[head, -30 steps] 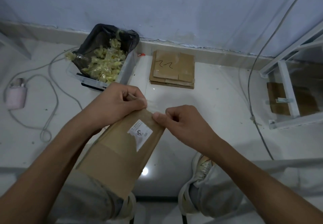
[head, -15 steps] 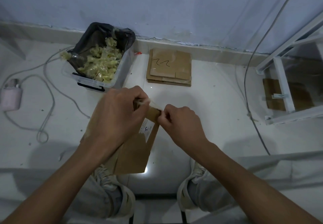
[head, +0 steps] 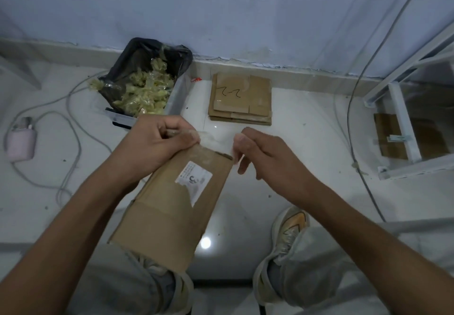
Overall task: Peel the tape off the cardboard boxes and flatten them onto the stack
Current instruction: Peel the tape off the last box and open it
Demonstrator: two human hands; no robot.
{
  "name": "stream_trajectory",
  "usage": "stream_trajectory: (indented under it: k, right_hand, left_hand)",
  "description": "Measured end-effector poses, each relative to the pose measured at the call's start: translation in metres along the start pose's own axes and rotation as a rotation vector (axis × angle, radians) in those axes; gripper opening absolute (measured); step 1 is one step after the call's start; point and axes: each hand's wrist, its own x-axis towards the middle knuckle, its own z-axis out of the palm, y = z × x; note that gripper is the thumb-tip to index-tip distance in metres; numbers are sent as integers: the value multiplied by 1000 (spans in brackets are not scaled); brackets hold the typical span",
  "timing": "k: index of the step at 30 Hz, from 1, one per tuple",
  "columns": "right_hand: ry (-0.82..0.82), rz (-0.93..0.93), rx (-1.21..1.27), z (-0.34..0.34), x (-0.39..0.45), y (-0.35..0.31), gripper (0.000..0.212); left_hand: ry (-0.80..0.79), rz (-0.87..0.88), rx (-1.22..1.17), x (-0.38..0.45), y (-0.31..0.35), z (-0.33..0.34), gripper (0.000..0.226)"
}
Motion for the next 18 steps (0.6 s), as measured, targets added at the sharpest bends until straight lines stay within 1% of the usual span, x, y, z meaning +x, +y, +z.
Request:
stream_trajectory:
  k: [1,3,5,7,9,12,13,15,16,17,18]
  right_hand:
    - [48,10,0,6,-1,2,44]
    - [116,-57,-40,12,2,5,34]
    - [144,-129,-51,15,5,7,18]
    - [132,-144,-21,17,7,7,11]
    - [127,-159,-31,20,8,8,12]
    - [176,-211,-162,22,13,10,22]
    - [199,-219,-170,21,14,11,23]
    - [247,-189,-111,18,14,14,20]
    - [262,-157,-58,17,13,15,18]
    - [265,-123,-4,17,12,16,17]
    - [252,-97,37,18,10,16,17]
  left_hand:
    - [1,-4,3,-1,-2,2,12]
    - [15,0,0,-2,-4,8,12]
    - [12,6,-2,-5,-2,16,12]
    - [-20,-8,-1,-6,-2,25,13]
    - [-22,-43,-42,-8,-3,34,13]
    - [-29,-119,-145,-7,-10,41,12]
    - [-56,-156,-174,-7,-12,42,24]
    - [-108,-255,-204,-7,-17,42,66]
    - [-137,-284,-159,-6,-21,42,85]
    - [-191,-299,-99,-6,-26,41,96]
    - [-250,-316,-71,-6,-29,40,99]
